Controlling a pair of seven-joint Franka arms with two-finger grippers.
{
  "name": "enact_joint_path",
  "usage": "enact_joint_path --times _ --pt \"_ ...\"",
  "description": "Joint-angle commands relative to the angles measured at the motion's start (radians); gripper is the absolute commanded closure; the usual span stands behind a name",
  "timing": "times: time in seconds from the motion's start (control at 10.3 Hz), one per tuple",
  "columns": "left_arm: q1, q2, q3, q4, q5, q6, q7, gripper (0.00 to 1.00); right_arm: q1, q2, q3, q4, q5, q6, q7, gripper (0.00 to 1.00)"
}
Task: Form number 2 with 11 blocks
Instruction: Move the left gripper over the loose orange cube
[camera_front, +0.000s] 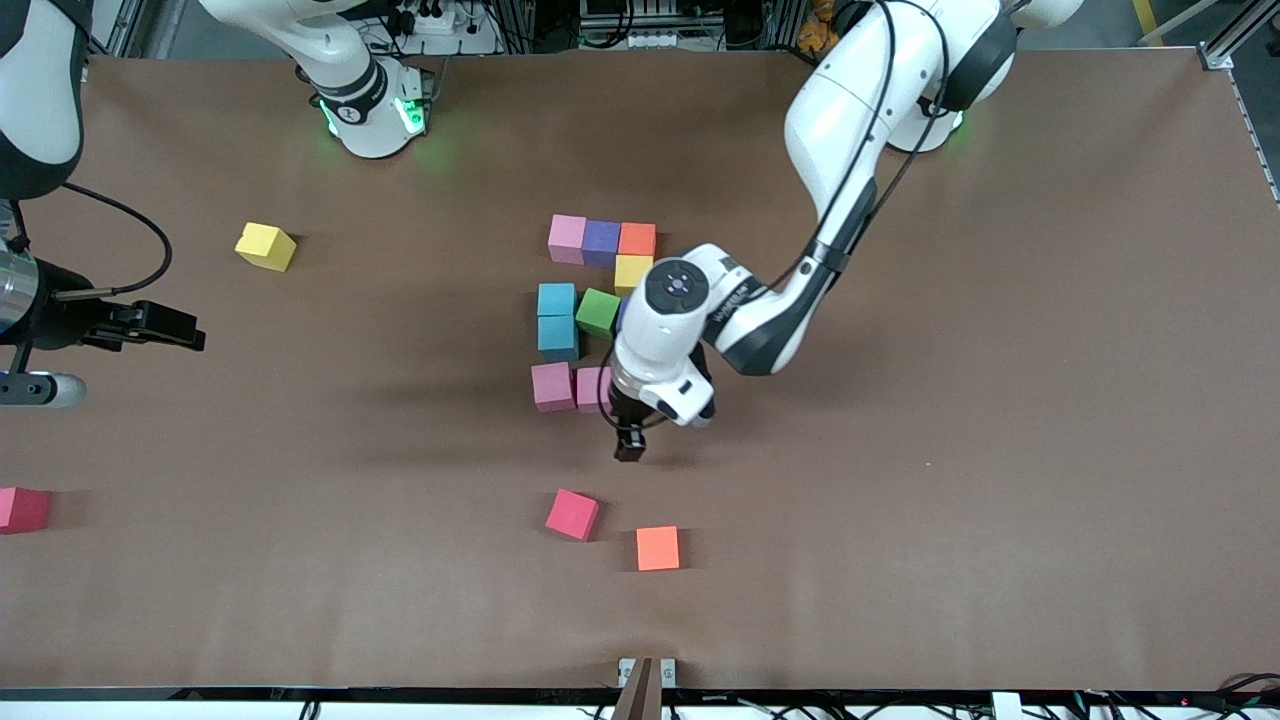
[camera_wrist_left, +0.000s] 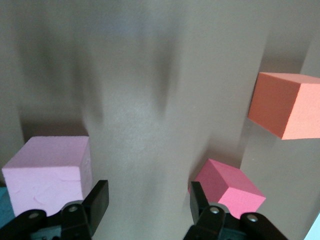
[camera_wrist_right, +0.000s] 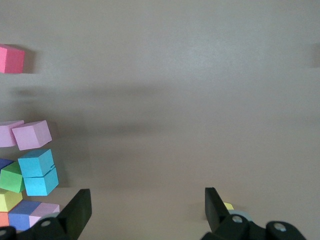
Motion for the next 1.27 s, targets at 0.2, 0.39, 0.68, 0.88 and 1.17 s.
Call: enact_joint_path --times 0.2,0.39,0.68,0.88,1.17 --pt "0.083 0.007 0.016 -0.006 -0.024 0.125 -0.079 0.26 -0.019 0.012 0.007 0.025 0.014 -0.011 0.000 0.00" --pt "0.107 0.007 0.016 -0.008 -0.026 0.149 -0.146 0.26 -0.017 0.010 0.007 0.025 0.014 -0.011 0.000 0.00" --pt "0.120 0.022 0.019 -0.012 -0.026 0.149 -0.321 0.26 -0.014 0.010 0.007 0.025 0.015 -0.011 0.002 0.00" --pt "0.124 0.025 0.031 -0.015 -0.023 0.151 -0.430 0.26 -0.013 0.010 0.007 0.025 0.015 -0.011 0.002 0.00" --pt "0.138 0.052 0.132 -0.011 -0.038 0.197 -0.518 0.26 -0.020 0.010 0.007 0.025 0.012 -0.008 0.002 0.00"
